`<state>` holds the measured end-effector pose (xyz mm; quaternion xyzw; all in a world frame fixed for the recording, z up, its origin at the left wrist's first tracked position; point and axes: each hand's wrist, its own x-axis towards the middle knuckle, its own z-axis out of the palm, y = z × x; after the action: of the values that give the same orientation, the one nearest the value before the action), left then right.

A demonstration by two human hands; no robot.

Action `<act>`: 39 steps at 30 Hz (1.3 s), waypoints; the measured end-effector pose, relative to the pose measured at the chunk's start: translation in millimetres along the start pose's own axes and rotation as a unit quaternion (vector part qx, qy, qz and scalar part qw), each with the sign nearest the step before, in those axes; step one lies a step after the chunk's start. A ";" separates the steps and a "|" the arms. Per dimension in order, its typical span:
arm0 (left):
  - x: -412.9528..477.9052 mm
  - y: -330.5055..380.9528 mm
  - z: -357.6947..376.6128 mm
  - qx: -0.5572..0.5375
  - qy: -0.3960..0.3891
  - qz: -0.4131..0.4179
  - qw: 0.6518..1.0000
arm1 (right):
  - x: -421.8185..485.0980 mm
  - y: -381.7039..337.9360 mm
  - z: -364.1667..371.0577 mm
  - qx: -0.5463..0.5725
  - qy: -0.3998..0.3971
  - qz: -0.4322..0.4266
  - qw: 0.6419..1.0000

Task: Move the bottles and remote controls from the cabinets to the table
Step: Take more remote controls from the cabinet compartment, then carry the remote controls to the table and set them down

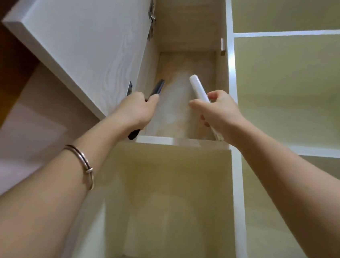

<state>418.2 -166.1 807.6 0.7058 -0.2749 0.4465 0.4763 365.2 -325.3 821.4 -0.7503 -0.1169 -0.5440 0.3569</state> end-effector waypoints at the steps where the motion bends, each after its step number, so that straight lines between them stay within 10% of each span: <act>1: -13.0 0.3 -2.7 -0.021 -0.001 0.000 1.000 | -3.3 -2.7 -1.6 0.003 0.005 -0.004 1.000; 11: -179.0 -23.6 -18.7 -0.220 -0.083 -0.021 0.972 | -160.4 -17.7 -39.1 -0.114 -0.045 0.026 0.992; 17: -319.4 -55.2 -11.1 -0.244 -0.274 -0.133 0.921 | -343.4 11.4 -79.5 -0.186 -0.027 0.222 0.957; 29: -587.1 21.1 -6.3 -0.294 -0.670 -0.160 0.662 | -685.7 -124.5 -204.6 -0.325 0.184 0.583 0.721; 39: -759.1 188.9 -56.1 -0.328 -0.818 -0.023 0.472 | -874.0 -302.1 -252.3 -0.368 0.455 0.653 0.482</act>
<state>-97.7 -217.5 219.3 0.5485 -0.6498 -0.4676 0.2413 -322.9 -89.7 197.0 -0.3219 0.7955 -0.4134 0.3043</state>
